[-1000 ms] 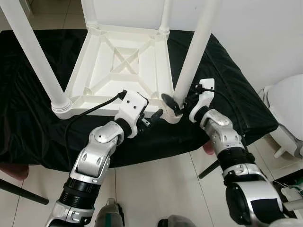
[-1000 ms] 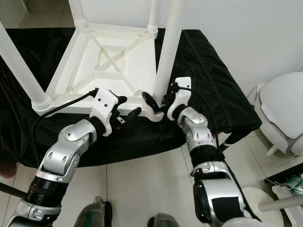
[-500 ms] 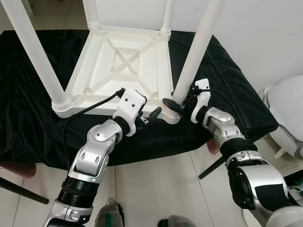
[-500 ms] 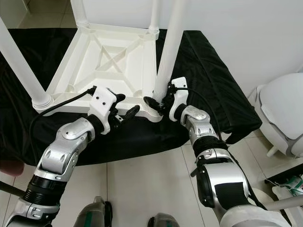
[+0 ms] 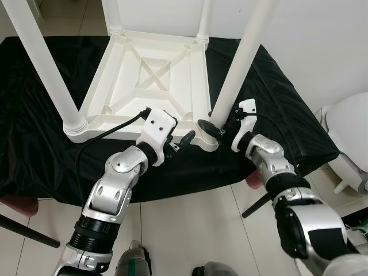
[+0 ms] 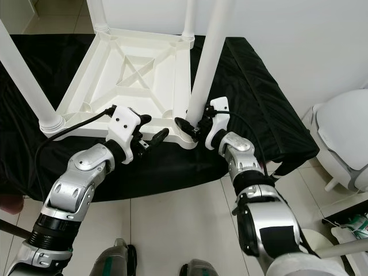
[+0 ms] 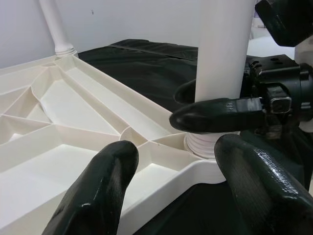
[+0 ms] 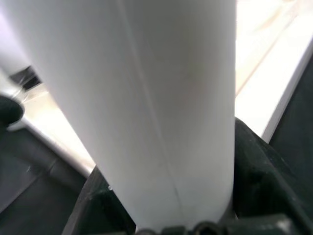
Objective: Building children table
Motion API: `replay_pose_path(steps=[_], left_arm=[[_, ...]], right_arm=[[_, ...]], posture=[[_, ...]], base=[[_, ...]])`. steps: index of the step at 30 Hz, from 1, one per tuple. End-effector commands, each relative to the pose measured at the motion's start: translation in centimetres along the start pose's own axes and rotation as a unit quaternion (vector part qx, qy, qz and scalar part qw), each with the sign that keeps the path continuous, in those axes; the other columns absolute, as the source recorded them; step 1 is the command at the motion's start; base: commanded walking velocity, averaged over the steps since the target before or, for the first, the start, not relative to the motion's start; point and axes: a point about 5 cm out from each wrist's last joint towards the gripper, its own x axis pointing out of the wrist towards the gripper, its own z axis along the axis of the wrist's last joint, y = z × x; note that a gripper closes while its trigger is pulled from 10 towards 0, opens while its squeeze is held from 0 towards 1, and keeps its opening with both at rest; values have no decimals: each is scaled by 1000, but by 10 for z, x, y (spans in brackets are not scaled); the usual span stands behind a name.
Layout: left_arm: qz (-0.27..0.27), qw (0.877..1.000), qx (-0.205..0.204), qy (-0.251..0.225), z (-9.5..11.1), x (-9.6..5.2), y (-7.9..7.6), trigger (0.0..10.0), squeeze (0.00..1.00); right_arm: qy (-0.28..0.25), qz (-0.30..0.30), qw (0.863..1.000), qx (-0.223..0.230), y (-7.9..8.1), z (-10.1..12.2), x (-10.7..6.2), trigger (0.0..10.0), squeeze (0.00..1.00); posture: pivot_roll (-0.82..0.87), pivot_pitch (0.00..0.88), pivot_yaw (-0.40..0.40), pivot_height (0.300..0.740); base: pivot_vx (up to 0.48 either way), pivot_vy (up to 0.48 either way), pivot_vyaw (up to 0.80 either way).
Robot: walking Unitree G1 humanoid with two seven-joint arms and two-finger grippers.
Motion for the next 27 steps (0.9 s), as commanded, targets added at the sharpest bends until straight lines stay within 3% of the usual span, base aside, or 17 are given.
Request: replay_pose_path(steps=[1,7,8,9,12,19,26,27], left_arm=[[16,1000,1,1,1,-1,-3,10000,0],[13,1000,6,8,-3,1,-6,10000,0],[10,1000,6,9,-4,2,-7,10000,0],[10,1000,6,9,-4,2,-7,10000,0],[8,1000,5,7,-3,3,-9,10000,0],[12,1000,12,2,-2,5,-7,10000,0],[13,1000,13,2,-2,5,-6,10000,0],[13,1000,13,1,-2,5,-6,10000,0]], right_arm=[[-3,-30,999,12,2,-2,0,10000,0],[-42,-78,996,22,15,2,3,10000,0],[-50,-122,990,40,18,1,3,10000,0],[-50,-122,990,40,18,1,3,10000,0],[-34,-245,966,68,26,-8,2,10000,0],[-25,-281,957,69,41,-8,5,10000,0],[-32,-274,958,83,41,-7,3,10000,0],[-42,-270,957,93,42,-5,2,10000,1000]], posture=[[7,7,-40,740],[-7,9,-41,740],[-13,9,-43,740],[-13,9,-43,740],[-12,3,-47,740],[-9,0,-52,740],[-4,0,-57,740],[-1,0,-59,740]], base=[[0,0,0],[0,0,0],[0,0,0],[0,0,0],[0,0,0],[0,0,0],[0,0,0],[0,0,0]])
